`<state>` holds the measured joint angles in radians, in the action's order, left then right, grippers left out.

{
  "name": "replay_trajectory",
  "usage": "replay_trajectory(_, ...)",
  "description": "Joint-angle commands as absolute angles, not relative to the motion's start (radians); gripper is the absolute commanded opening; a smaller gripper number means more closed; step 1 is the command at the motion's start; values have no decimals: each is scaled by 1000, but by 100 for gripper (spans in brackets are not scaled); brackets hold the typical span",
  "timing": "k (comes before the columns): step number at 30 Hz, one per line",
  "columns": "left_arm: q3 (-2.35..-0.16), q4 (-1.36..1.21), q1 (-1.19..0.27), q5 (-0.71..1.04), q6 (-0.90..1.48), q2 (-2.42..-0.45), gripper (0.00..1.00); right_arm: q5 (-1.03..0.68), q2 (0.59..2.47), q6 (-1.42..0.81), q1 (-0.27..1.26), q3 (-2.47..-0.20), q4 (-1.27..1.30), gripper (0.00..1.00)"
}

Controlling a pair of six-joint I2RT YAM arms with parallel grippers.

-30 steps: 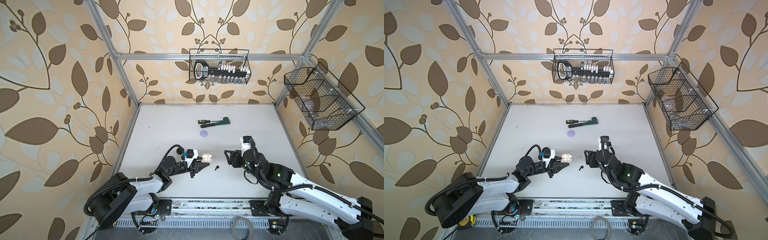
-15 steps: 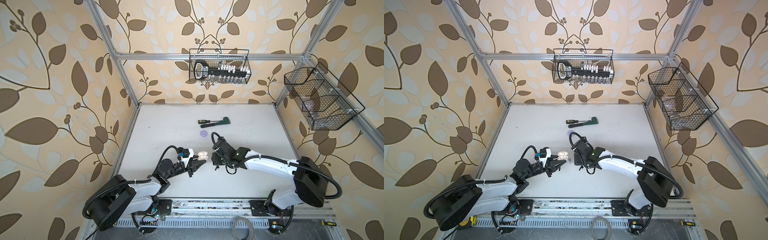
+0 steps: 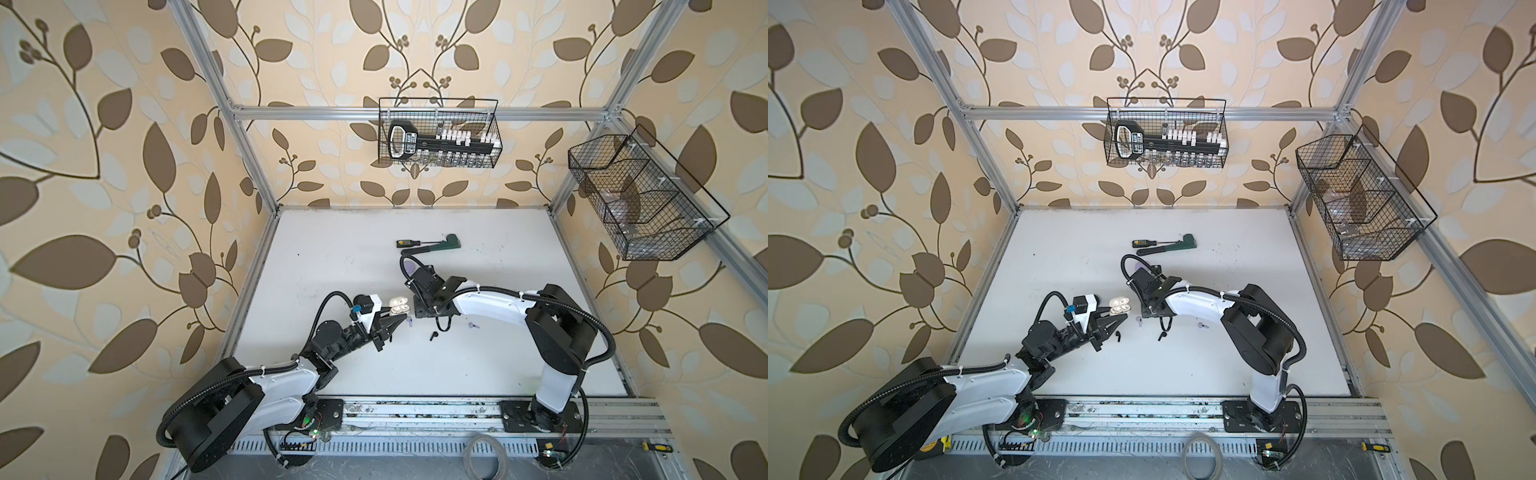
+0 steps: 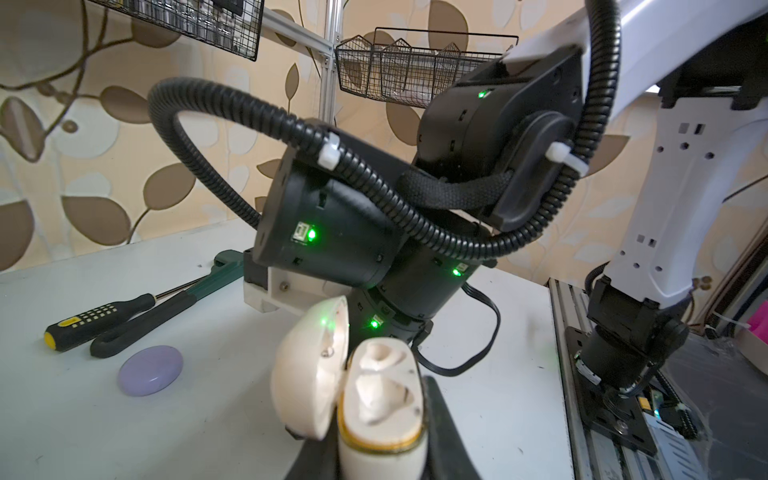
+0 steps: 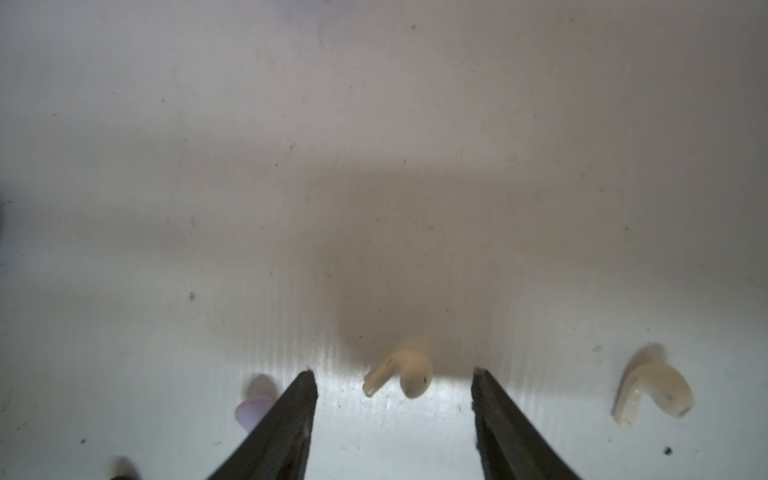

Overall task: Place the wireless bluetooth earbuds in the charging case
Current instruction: 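Lower the right gripper over a white earbud on the table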

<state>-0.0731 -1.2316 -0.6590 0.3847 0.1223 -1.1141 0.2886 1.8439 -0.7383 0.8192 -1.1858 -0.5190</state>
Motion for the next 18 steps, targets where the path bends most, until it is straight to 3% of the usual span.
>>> replay_trajectory(1,-61,-1275,-645,340,110,-1092,0,325,1872,-738,813,-1211,-553,61)
replay_trajectory(10,-72,-1218,-645,337,94,-1063,0,322,1918,-733,809,-1190,-525,62)
replay_trajectory(18,-79,-1200,-643,353,87,-1060,0,326,1916,-739,807,-1156,-510,56)
